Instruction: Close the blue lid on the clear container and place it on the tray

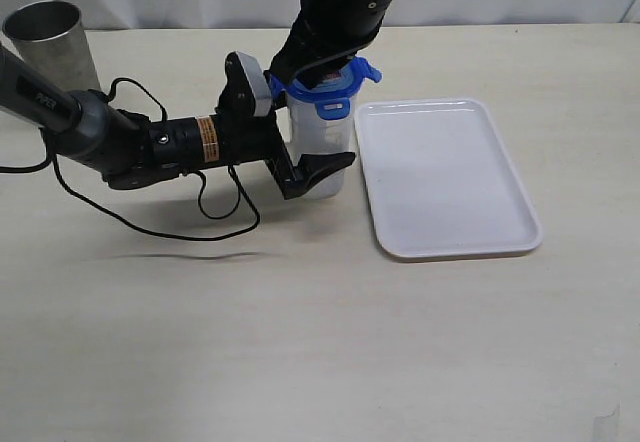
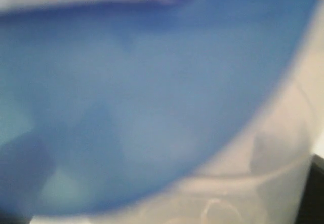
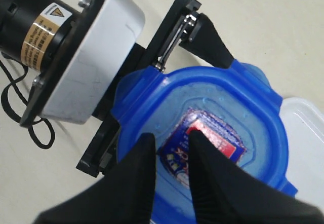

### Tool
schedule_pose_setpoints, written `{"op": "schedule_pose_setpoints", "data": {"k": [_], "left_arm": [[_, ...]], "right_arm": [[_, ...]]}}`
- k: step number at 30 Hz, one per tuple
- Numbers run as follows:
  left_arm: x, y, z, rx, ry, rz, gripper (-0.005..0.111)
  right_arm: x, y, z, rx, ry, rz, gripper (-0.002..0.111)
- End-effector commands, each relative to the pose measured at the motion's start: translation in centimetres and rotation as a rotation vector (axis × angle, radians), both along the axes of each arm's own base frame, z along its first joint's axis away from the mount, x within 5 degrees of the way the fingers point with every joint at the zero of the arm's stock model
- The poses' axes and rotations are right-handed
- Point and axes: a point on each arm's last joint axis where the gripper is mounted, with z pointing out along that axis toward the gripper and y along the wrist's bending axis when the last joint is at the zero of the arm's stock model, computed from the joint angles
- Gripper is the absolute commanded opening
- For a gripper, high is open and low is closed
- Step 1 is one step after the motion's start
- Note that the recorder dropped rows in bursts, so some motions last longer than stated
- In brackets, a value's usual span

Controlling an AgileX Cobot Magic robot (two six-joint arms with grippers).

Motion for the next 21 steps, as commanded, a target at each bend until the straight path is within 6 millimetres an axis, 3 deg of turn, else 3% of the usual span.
{"op": "schedule_pose_setpoints", "data": {"k": [1,17,19,21], "left_arm": [[0.21,-0.1,0.34,-0.035,-0.008,0.015,0.105],[0.22,-0.1,0.34,-0.036,-0.007,0.017,0.105],[0.24,-0.09,0.35,-0.037,-0.007,0.018,0.095],[0.24,-0.09,0.33,-0.036,-0.006,0.019,0.069]], "right_arm": [[0.31,-0.33,-2.5,-0.072,0.068,0.0,0.023],[0.31,-0.33,-2.5,-0.072,0.068,-0.001,0.023],[0.31,-0.33,-2.5,-0.072,0.068,-0.001,0.023],[0.31,-0.33,-2.5,-0.072,0.068,-0.001,0.023]]}}
